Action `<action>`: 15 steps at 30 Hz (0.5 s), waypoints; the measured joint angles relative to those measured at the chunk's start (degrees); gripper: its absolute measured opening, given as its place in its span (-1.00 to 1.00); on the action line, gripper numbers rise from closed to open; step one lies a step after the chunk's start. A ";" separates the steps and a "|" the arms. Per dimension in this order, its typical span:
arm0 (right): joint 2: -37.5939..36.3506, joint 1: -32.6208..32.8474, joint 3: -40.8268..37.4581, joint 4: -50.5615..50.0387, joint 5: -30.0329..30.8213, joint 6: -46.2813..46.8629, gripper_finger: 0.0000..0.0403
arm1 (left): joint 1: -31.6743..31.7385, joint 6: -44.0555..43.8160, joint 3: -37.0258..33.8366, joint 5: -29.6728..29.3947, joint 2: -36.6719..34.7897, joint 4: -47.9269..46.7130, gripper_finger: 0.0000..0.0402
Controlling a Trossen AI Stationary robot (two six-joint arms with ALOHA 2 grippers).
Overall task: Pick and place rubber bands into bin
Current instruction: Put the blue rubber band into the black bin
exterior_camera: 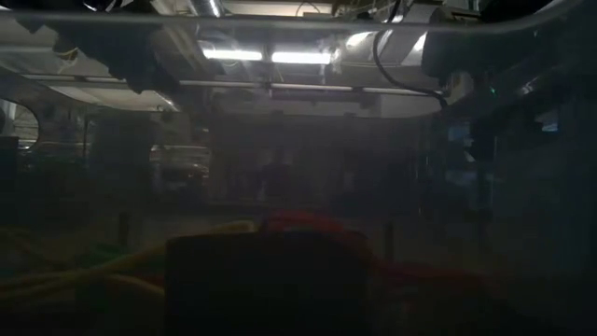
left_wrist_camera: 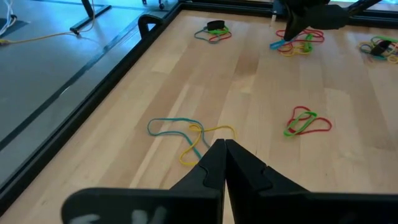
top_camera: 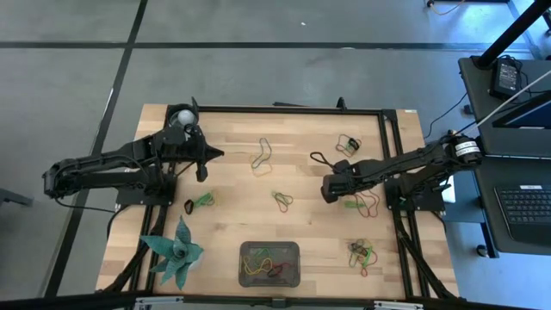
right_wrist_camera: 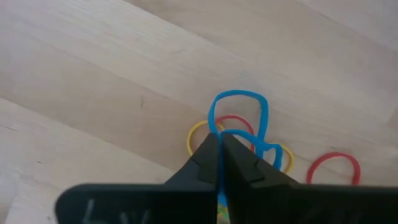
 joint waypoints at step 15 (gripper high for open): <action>-0.10 0.01 1.19 0.11 0.00 -0.26 -0.71 | 0.00 0.00 0.00 0.00 0.00 0.00 -0.98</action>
